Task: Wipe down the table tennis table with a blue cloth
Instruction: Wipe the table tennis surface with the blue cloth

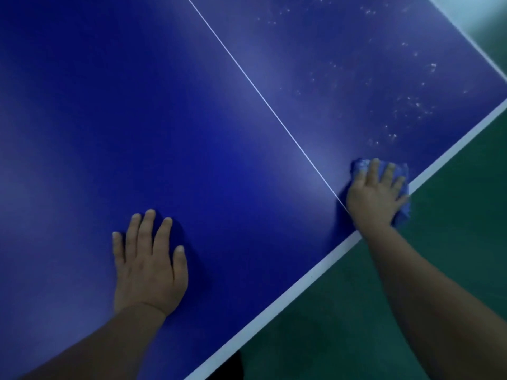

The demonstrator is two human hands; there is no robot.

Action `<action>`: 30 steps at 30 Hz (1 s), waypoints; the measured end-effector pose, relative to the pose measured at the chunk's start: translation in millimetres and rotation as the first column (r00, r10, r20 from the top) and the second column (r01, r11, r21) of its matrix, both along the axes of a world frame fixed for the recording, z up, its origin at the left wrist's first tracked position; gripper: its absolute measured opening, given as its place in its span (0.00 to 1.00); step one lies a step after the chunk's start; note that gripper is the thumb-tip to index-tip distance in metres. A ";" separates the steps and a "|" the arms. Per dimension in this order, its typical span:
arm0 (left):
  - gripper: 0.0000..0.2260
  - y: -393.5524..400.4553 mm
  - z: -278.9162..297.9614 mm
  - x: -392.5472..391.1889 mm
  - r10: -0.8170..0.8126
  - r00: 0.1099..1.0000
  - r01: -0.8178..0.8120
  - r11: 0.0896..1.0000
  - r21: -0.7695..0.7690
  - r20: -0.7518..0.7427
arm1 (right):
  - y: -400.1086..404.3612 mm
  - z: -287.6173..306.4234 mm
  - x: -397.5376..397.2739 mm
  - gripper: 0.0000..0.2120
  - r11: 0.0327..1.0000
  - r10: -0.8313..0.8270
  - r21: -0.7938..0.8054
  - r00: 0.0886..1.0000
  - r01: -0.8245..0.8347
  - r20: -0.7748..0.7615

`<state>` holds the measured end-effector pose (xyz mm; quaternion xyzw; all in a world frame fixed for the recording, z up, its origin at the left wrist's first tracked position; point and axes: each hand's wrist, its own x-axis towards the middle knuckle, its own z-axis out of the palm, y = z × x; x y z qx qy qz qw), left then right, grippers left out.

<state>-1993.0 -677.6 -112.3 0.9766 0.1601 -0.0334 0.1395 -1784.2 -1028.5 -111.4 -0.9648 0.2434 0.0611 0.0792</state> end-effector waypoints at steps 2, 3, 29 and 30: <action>0.29 0.3 1.0 0.5 0.004 1.000 -0.004 1.000 -0.004 0.001 | 50.8 -6.4 -27.8 0.26 0.979 0.200 -0.036 0.977 -0.198 0.071; 0.29 0.2 1.3 0.2 0.003 1.000 -0.003 1.000 -0.010 0.000 | 76.9 -9.8 -53.5 0.25 0.927 0.375 -0.052 0.922 -0.372 0.093; 0.29 -5.6 2.7 -1.2 0.026 1.000 -0.027 0.999 0.045 0.007 | -1.7 8.4 -15.7 0.27 0.905 0.424 -0.017 0.905 -0.424 -0.035; 0.29 -5.3 2.5 -2.1 0.030 0.999 -0.031 0.998 0.049 0.016 | 13.1 6.7 -11.1 0.27 0.946 0.323 0.007 0.946 -0.323 -0.012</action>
